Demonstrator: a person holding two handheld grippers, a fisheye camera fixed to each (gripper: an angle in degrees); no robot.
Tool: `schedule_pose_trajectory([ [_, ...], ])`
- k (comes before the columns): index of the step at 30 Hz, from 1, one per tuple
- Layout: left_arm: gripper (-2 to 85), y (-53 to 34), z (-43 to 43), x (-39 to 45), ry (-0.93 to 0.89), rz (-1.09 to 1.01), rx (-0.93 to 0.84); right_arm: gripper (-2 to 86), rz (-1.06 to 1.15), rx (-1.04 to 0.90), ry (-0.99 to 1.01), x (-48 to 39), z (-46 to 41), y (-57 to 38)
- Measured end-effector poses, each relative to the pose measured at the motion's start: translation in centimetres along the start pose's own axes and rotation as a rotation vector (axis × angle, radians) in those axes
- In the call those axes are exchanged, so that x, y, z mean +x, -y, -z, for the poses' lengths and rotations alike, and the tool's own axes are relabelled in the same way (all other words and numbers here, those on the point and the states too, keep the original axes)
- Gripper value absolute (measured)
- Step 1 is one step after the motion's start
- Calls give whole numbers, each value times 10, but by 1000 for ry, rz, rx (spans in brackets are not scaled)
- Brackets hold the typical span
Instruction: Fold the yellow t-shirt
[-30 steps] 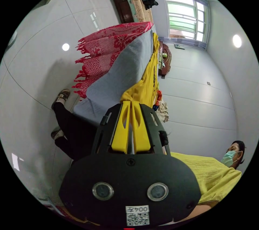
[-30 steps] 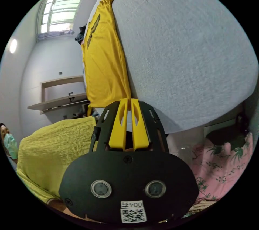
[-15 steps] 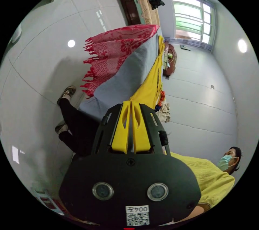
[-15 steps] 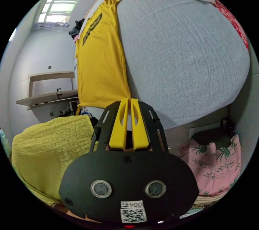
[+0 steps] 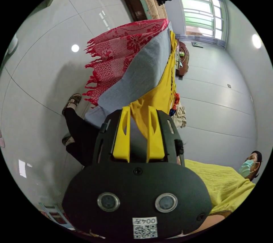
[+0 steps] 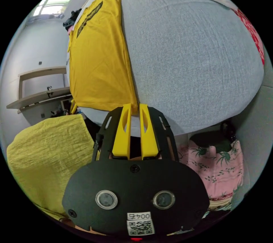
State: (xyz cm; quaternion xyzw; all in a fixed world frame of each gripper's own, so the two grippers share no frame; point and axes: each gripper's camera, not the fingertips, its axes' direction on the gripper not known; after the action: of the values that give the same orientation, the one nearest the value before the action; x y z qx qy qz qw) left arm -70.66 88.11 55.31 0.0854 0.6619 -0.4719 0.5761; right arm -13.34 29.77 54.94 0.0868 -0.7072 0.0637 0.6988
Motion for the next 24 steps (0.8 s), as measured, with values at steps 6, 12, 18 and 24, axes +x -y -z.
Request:
schedule_pose_trajectory([
  [6, 85, -15, -16, 21, 240, 4, 6, 53, 72, 71, -214, -40, -9, 19],
  [12, 70, -18, -68, 138, 587, -380, 36, 61, 246, 123, -306, -108, -49, 80],
  [18, 33, -26, -236, 255, 739, -849, -180, 67, 360, 60, -452, -151, -128, 127],
  [24, 12, -32, -364, 292, 887, -1056, -287, 64, 361, 50, -555, -157, -180, 132],
])
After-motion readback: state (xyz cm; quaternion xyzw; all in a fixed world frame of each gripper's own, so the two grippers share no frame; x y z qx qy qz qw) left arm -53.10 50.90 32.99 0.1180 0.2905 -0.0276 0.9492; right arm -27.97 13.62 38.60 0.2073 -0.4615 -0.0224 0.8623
